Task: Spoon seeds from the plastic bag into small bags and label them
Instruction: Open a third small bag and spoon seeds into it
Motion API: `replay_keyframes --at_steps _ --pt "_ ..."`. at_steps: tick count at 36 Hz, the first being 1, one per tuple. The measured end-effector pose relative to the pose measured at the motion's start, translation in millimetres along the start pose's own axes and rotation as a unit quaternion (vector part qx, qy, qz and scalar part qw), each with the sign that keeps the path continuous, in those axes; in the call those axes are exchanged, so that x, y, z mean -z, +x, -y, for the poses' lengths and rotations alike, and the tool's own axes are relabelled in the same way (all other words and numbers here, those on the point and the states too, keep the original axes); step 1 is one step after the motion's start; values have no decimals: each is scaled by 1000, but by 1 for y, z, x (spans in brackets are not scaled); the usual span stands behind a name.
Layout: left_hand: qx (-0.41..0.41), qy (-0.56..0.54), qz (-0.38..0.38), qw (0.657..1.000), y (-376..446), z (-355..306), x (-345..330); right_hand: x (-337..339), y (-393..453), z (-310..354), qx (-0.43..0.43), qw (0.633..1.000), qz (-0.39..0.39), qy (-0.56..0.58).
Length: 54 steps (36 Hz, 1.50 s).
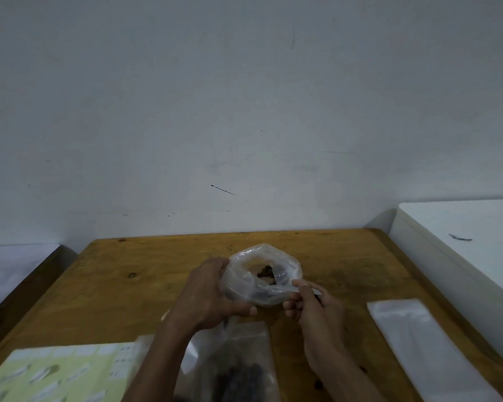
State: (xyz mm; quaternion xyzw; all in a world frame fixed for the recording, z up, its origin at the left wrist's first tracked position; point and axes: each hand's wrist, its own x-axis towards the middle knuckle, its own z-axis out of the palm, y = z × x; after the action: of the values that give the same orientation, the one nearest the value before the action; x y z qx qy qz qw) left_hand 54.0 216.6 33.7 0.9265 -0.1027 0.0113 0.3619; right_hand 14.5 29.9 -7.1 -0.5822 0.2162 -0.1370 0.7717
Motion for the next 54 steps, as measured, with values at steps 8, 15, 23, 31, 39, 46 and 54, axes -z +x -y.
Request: replay_keyframes --at_steps 8,15,23,31,39,46,54 --pt "11 15 7 1000 0 7 0 10 8 14 13 1000 -6 18" --pt "4 1 5 1000 0 9 -2 13 10 31 46 998 8 45" --pt "-15 -16 -14 1000 1 10 -1 4 -14 51 137 986 82 -39" --pt "-24 -49 -52 997 -5 10 5 -2 -40 58 397 881 99 -238" --pt "-12 -85 -109 990 -17 5 19 7 -13 44 278 903 27 -326" --pt "-12 -144 -156 977 -29 -10 26 11 4 29 189 866 -21 -462" --pt "-30 -196 -174 965 -36 -27 25 -36 -39 71 320 848 209 -366"
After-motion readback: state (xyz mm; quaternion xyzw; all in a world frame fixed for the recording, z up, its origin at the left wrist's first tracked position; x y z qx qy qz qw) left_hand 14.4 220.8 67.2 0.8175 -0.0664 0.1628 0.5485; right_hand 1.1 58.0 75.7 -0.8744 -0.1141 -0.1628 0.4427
